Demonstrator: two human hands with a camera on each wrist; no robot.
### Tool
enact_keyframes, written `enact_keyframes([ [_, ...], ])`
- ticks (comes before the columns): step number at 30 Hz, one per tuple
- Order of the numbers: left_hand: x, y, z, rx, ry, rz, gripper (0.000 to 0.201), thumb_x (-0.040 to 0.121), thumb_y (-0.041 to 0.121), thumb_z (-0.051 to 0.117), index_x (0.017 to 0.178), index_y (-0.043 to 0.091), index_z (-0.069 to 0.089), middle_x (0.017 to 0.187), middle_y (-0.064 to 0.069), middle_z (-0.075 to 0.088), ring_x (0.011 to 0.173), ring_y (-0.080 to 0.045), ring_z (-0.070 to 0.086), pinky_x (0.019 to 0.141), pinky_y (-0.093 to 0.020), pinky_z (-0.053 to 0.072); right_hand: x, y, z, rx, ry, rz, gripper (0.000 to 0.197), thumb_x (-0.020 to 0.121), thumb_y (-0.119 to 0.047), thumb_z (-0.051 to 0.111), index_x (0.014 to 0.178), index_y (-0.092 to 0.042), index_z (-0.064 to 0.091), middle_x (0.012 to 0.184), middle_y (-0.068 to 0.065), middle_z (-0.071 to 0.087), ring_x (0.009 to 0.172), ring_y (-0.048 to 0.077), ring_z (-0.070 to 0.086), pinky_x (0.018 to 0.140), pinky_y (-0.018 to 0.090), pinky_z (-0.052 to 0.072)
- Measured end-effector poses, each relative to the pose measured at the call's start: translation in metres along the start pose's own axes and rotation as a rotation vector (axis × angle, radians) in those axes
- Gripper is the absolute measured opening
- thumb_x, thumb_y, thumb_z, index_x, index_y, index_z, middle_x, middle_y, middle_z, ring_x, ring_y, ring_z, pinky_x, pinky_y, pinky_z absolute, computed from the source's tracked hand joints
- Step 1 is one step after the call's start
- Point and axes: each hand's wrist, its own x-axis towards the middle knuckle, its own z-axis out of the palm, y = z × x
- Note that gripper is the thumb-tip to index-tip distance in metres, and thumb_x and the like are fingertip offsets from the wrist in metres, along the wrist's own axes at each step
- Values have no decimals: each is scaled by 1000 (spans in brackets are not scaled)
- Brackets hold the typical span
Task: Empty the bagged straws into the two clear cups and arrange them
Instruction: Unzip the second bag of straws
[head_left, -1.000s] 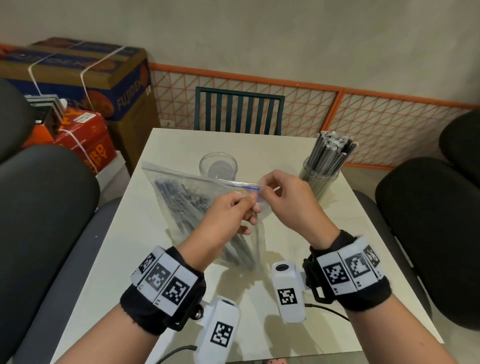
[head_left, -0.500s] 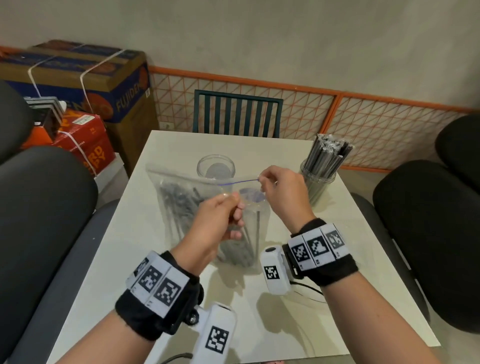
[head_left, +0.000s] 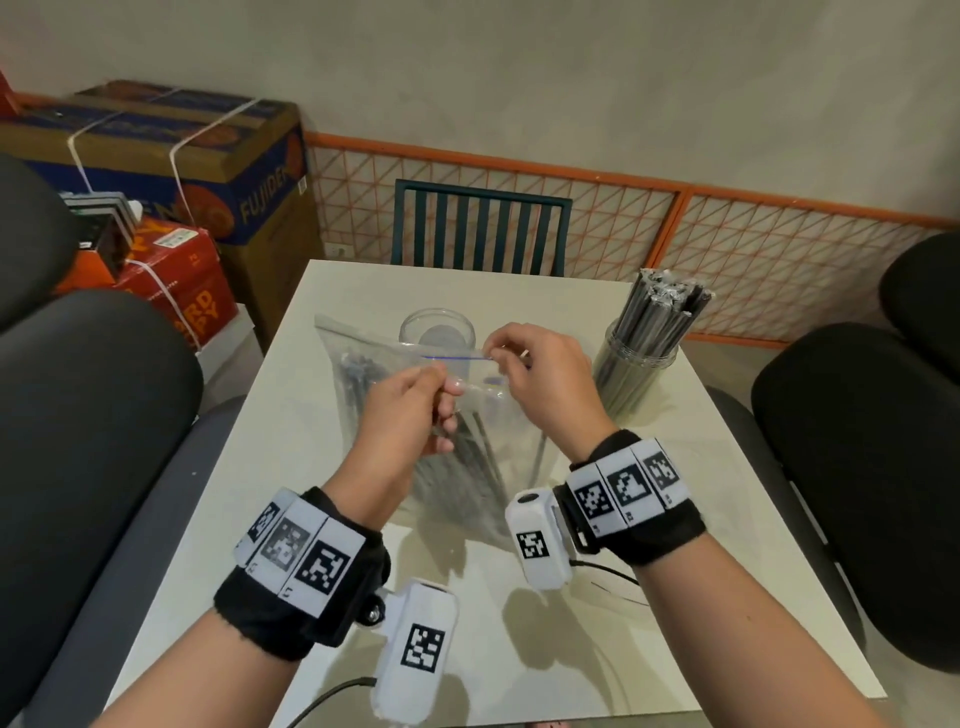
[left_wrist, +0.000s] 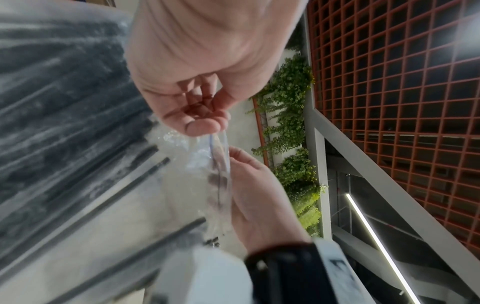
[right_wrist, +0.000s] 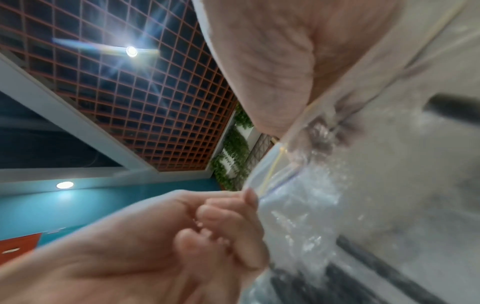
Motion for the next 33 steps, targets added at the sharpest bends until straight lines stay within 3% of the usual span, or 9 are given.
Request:
enact_keyframes([
  [5,-5,-6,0,40,-32,-2,29,95,22,47,71,13,60,54,1,44,46,-10,45,39,-20,39,-1,-11,4,-38,-38,-20,14,91,-30,56,99,-33,66,96,-10,69,95,9,61,108,56,23],
  [7,-3,-3,-1,69,-58,-16,31,94,24,48,70,12,62,51,2,45,44,-10,45,40,-21,41,-6,-18,7,13,-80,-69,10,89,-32,57,92,-33,67,90,-10,71,95,8,62,109,60,17],
  [12,7,11,-18,44,36,-15,34,96,24,42,69,11,57,40,5,40,34,-9,37,38,-19,41,-4,-18,13,-4,-90,-99,11,90,-31,57,84,-31,65,76,-10,68,78,7,57,107,60,22],
  [16,0,7,-22,65,-4,-9,30,95,18,43,68,11,53,42,4,38,35,-10,36,37,-18,37,10,-10,14,84,-27,28,16,89,-26,58,76,-35,60,57,-16,54,66,9,53,99,61,38],
  [19,-9,1,-22,54,-13,-12,28,95,18,44,69,11,54,45,3,38,37,-10,37,38,-19,38,15,-12,10,52,-31,62,14,91,-28,57,79,-35,60,62,-16,55,73,9,54,105,60,31],
  [23,-2,4,-28,119,34,-50,31,93,24,44,68,11,57,41,4,36,33,-10,34,38,-19,39,3,-24,15,13,-127,-81,7,89,-35,58,87,-34,65,79,-13,65,84,7,56,109,59,16],
  [26,9,15,-41,150,113,-31,33,94,29,46,66,14,53,35,8,33,32,-10,29,39,-20,39,1,-25,23,-41,-145,-126,9,90,-32,57,86,-33,65,65,-18,54,75,5,50,108,58,22],
  [29,4,18,-52,222,46,5,31,94,18,47,63,13,48,36,8,35,35,-8,34,40,-20,40,13,-17,22,-36,-53,-69,11,91,-28,56,90,-28,67,72,-15,56,76,8,50,104,54,33],
  [33,-12,12,-64,420,24,-49,25,90,15,51,66,11,49,56,0,44,49,-11,45,44,-22,44,29,-7,10,-46,0,58,14,94,-26,52,93,-25,66,73,-10,53,79,14,47,92,40,40],
])
